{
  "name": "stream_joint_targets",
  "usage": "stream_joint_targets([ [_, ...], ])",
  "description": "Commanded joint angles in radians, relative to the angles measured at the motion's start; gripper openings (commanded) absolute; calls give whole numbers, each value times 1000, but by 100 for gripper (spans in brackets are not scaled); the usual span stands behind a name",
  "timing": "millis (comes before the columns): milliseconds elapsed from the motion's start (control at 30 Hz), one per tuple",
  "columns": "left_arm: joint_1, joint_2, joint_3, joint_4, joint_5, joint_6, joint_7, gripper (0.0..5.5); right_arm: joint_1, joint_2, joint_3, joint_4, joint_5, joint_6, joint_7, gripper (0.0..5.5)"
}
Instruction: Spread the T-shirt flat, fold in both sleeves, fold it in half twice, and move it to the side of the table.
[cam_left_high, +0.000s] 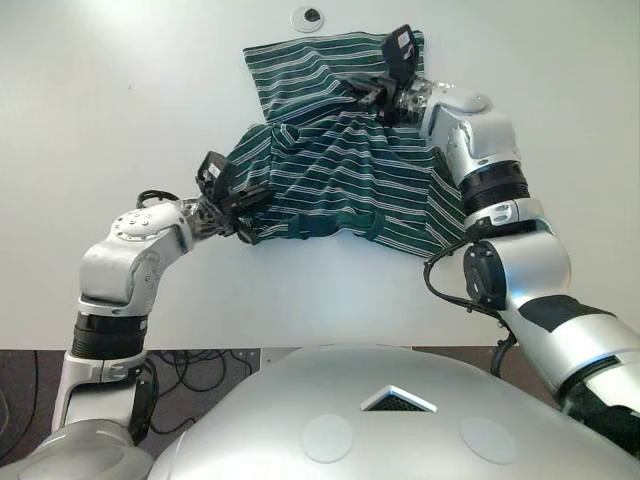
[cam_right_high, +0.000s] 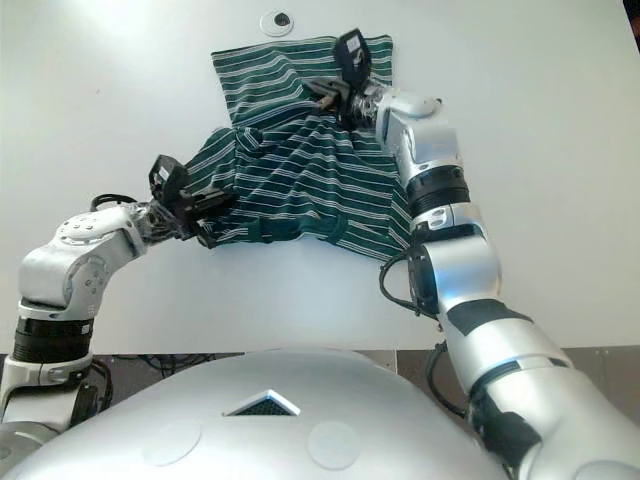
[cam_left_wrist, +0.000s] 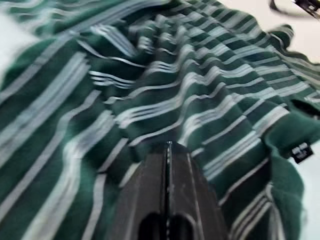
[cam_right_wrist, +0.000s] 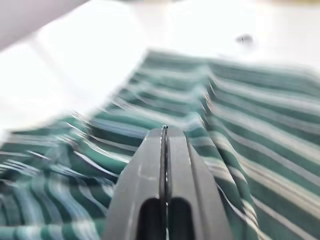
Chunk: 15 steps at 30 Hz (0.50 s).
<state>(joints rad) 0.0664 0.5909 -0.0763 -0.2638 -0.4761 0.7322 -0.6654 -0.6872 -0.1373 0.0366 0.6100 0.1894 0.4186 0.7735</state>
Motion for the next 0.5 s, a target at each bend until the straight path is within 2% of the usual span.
stream_joint_targets([
  [33,92,118,-58,-12,110,-49,-41,2,276,-233,126,-510,84,196,242,0],
  [100,128,144,-41,-29,110,-64,-61,2,428,-359,173,-676,104,228,338,0],
  [200,192,184,-30,-73,105,-79,-85,2,608,-499,214,-800,90,220,406,0],
  [500,300,226,-13,-89,136,-95,-73,2,811,-704,249,-950,76,163,452,0],
])
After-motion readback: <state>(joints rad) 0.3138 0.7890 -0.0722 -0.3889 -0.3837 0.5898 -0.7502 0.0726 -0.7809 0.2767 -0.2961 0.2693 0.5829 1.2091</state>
